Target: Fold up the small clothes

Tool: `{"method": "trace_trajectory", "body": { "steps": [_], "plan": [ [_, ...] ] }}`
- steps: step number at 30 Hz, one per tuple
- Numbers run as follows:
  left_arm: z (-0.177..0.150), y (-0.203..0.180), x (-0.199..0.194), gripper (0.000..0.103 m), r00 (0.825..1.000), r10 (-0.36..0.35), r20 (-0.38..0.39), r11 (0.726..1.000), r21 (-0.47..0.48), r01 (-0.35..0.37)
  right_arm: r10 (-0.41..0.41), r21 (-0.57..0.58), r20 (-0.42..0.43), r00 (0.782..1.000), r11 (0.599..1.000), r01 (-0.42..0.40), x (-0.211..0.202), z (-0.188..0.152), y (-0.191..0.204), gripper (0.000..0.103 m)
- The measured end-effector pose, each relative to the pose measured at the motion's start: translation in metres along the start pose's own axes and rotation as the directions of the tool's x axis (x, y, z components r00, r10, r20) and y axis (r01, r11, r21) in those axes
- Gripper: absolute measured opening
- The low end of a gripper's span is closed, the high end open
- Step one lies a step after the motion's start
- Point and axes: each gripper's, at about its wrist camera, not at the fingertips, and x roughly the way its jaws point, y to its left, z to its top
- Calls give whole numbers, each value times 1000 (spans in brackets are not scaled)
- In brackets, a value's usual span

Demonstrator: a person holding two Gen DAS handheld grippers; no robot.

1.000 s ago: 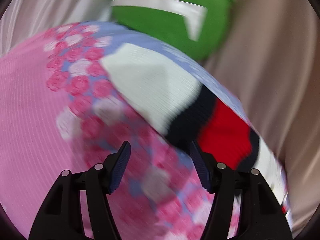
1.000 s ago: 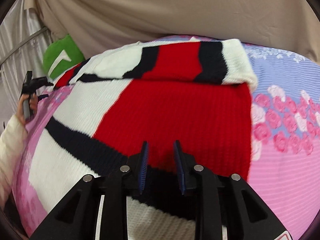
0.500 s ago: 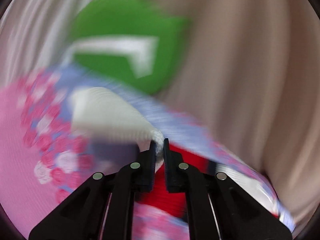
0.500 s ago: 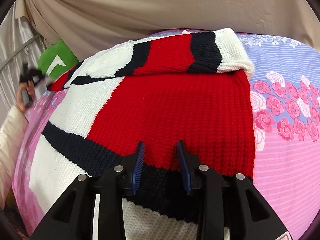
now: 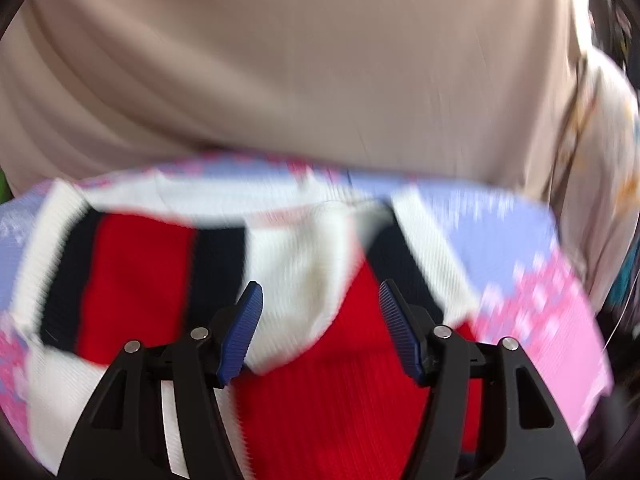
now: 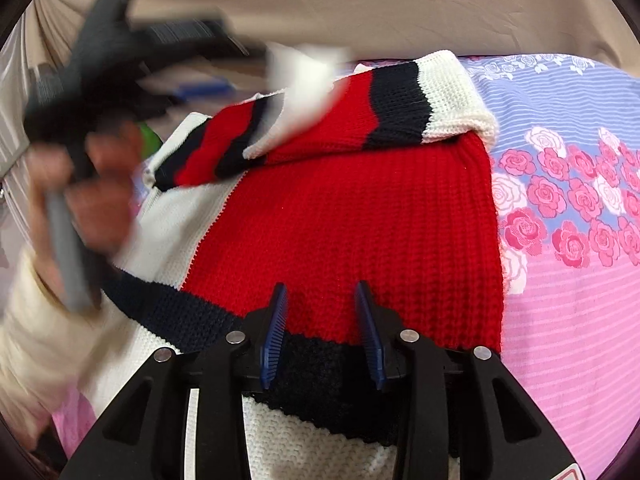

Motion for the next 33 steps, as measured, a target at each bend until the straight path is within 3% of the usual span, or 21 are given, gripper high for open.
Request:
{"method": "trace_trajectory", "body": {
  "steps": [4,8,10,12,16,19,20,21,22,23,24,27,28,29,31,32,33],
  "plan": [
    [-22,27,-18,65,1000,15,15,999,-33,-15,32,37,19,999,999,-32,-7,6,-9,40],
    [-29,106,-65,84,993,90,74,974,-213,-73,-25,-7,48,999,1000,25,-7,41,-5,45],
    [-29,144,-75,84,987,145,74,946,-303,-117,-26,-6,54,998,1000,27,1,66,-8,50],
    [-32,184,-78,84,982,182,47,900,-411,-147,-19,38,66,998,999,17,14,94,-19,50],
    [-42,233,-75,84,994,109,16,804,-589,-79,-46,124,56,997,991,39,45,131,-39,50],
    [-46,246,-73,84,995,104,7,767,-637,-76,-52,176,6,999,983,50,72,142,-49,51],
    [-46,246,-69,82,996,94,1,764,-641,-72,-44,200,-7,999,979,45,81,143,-51,50],
    [-45,246,-64,75,996,88,-9,762,-643,-74,-50,201,-9,999,978,51,86,146,-49,36],
    [-45,242,-59,46,997,81,-15,762,-643,-72,-48,184,-8,999,982,49,86,149,-44,9],
    [-43,240,-56,12,996,81,-24,766,-638,-78,-21,160,33,999,987,15,76,153,-34,10],
    [-41,238,-58,6,996,89,-18,769,-634,-80,-6,131,96,995,991,-7,61,156,-25,9],
    [-38,230,-74,8,984,176,40,788,-605,-117,48,75,270,962,995,-71,9,163,-13,8],
    [-38,227,-75,8,978,203,43,800,-584,-140,12,69,292,956,997,-33,3,161,-18,8],
    [-40,224,-72,8,976,216,35,816,-555,-161,-56,63,258,965,997,41,14,161,-25,8],
    [-49,222,-52,8,977,211,-27,831,-521,-194,-198,63,88,976,979,193,57,154,-46,8],
    [-53,225,-44,8,979,195,-65,833,-516,-200,-216,86,11,976,973,214,76,146,-58,8],
    [-60,226,-36,8,978,188,-92,830,-517,-209,-196,97,45,980,977,191,71,143,-59,7]
  ]
}}
